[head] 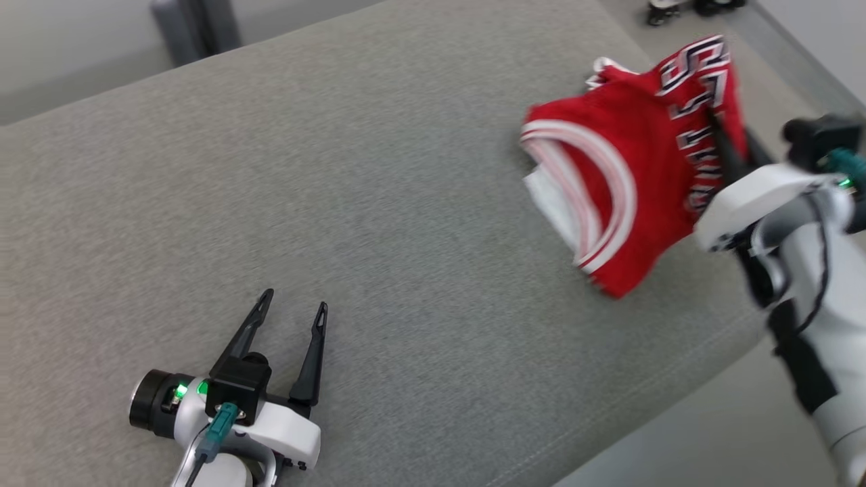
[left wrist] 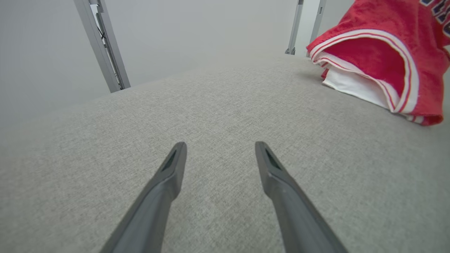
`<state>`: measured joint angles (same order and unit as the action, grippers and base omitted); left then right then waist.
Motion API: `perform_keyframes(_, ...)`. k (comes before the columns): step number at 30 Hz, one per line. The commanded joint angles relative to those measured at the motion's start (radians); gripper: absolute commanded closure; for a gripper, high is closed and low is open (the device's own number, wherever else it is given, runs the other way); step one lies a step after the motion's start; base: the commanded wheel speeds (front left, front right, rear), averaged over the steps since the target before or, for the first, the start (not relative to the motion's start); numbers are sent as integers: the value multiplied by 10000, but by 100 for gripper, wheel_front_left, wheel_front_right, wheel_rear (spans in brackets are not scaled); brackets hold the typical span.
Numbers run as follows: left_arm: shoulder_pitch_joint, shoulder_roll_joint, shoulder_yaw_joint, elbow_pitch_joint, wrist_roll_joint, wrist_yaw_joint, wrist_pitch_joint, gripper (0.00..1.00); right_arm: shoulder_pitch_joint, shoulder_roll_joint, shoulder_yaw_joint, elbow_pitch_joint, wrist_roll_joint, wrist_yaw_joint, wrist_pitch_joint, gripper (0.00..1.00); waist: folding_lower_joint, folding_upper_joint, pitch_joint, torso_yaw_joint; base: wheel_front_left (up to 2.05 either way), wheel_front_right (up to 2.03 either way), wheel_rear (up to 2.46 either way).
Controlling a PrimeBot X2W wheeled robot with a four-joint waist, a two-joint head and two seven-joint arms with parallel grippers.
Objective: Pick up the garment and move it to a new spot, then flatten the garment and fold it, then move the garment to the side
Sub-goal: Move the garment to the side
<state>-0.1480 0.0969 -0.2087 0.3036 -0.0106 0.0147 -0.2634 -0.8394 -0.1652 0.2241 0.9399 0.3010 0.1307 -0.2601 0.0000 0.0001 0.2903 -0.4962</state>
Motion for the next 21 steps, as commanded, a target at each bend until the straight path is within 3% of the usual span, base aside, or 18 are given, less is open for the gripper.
perform_keyframes(1, -153, 71, 51, -70, 22, 59, -7, 0, -383, -298, -108, 379, -256, 0, -52, 100, 0, -1, 110, 374, 0, 0, 0)
perform_keyframes(8, -245, 60, 23, -226, 39, 87, -7, 0, -1780, -1692, -626, 2470, -1769, -1, 195, 100, 0, -1, 337, 1284, 0, 0, 0)
perform_keyframes(9, -260, 63, 5, -240, 50, 71, -7, 0, -1918, -1851, -817, 2666, -1880, -1, 173, 91, 0, -1, 373, 1390, 0, 0, 0)
perform_keyframes(10, -288, 62, -5, -249, 63, 92, -7, 0, -2041, -2020, -974, 2811, -2146, -1, 152, 51, 0, -1, 412, 1490, 0, 0, 0)
perform_keyframes(11, -316, 67, -7, -261, 76, 110, -7, 0, -2144, -2214, -1163, 2924, -2430, -1, 139, 51, 0, -1, 452, 1584, 0, 0, 0)
perform_keyframes(12, -328, 77, -6, -278, 88, 130, -7, 0, -2204, -2370, -1381, 3026, -2652, -1, 166, 0, 0, -1, 487, 1664, 0, 0, 0)
perform_keyframes(17, -373, 91, 55, -337, 69, 231, -7, 0, -2305, -2860, -2585, 3152, -3638, -1, 113, 0, 0, -1, 569, 1941, 0, 0, 0)
perform_keyframes(21, -356, 52, 146, -413, -1, 359, -7, 0, -1994, -2587, -3851, 2497, -4365, -1, -23, 0, 0, -1, 518, 2124, 0, 0, 0)
